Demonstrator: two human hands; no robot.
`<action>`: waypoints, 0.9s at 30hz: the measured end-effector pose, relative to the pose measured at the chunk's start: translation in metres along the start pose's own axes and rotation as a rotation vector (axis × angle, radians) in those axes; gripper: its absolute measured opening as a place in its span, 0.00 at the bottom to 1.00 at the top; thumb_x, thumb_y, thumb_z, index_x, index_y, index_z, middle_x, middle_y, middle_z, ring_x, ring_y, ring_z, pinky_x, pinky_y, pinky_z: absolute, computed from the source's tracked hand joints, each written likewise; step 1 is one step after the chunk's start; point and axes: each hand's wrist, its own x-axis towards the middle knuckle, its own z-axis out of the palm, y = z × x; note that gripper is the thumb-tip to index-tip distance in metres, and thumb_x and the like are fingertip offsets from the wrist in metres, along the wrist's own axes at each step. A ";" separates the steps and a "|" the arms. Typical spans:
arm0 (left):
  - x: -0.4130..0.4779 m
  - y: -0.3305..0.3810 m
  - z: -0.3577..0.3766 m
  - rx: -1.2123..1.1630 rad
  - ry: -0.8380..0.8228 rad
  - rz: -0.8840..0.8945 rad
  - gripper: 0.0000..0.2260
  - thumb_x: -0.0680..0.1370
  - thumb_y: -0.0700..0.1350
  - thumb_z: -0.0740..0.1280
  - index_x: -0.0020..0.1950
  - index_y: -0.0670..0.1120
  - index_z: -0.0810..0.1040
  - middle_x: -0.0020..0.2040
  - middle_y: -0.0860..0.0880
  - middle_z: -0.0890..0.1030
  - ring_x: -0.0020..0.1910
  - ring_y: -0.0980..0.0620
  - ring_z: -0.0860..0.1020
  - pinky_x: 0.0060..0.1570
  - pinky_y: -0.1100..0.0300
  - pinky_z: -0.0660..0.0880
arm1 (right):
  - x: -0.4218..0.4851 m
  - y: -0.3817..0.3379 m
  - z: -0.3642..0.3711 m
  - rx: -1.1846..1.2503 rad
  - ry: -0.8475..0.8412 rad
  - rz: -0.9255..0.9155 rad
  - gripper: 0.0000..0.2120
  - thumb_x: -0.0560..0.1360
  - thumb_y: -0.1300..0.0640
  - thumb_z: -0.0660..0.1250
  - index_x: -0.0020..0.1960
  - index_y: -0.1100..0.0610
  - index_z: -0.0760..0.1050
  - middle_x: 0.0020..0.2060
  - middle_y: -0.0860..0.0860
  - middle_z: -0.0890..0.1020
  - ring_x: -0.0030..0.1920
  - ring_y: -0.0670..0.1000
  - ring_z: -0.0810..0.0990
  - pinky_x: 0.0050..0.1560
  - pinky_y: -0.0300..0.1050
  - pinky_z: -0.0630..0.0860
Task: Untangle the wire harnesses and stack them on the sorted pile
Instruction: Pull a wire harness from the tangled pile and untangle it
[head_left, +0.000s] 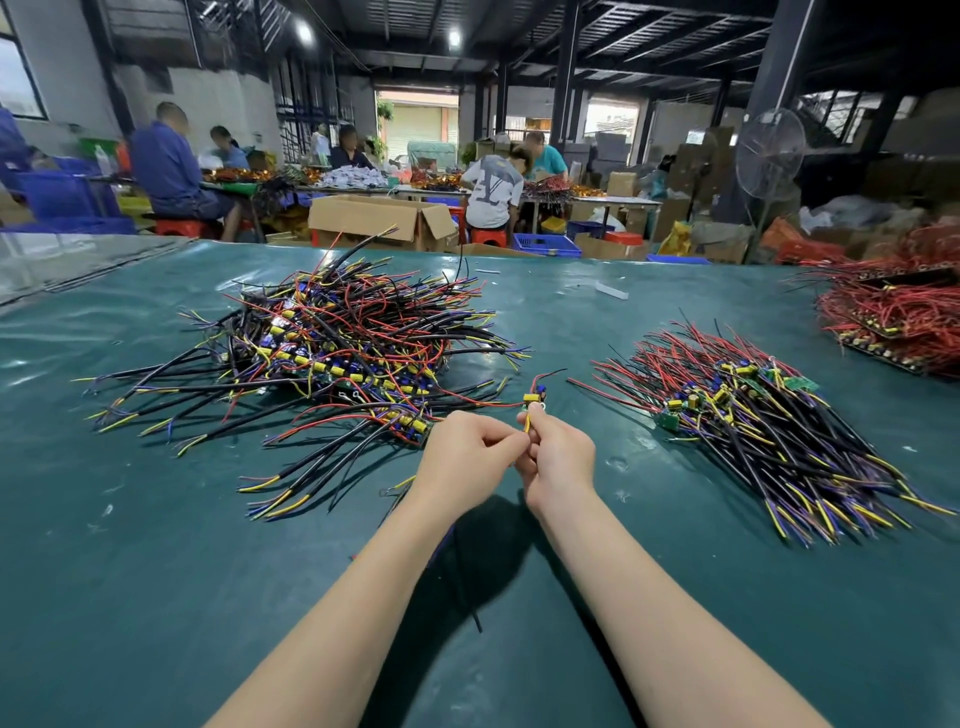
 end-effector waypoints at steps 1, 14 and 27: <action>0.000 -0.001 0.002 -0.029 0.014 -0.037 0.17 0.73 0.41 0.65 0.23 0.49 0.76 0.18 0.51 0.66 0.23 0.55 0.62 0.28 0.60 0.61 | 0.000 -0.001 -0.001 0.022 -0.015 0.013 0.14 0.77 0.62 0.62 0.33 0.62 0.73 0.15 0.45 0.63 0.15 0.42 0.60 0.16 0.30 0.59; 0.005 -0.002 -0.006 -0.203 -0.029 -0.107 0.11 0.74 0.38 0.64 0.33 0.37 0.78 0.19 0.53 0.65 0.17 0.58 0.61 0.19 0.69 0.60 | 0.005 -0.016 -0.002 0.020 -0.197 0.109 0.12 0.77 0.64 0.61 0.35 0.64 0.72 0.15 0.47 0.67 0.14 0.41 0.61 0.14 0.30 0.55; -0.001 0.005 0.001 -0.299 -0.224 -0.135 0.10 0.76 0.40 0.65 0.34 0.47 0.80 0.22 0.56 0.71 0.20 0.60 0.66 0.18 0.70 0.61 | 0.018 -0.022 -0.013 0.097 0.068 0.017 0.14 0.75 0.64 0.65 0.31 0.62 0.71 0.14 0.46 0.69 0.13 0.41 0.63 0.15 0.30 0.60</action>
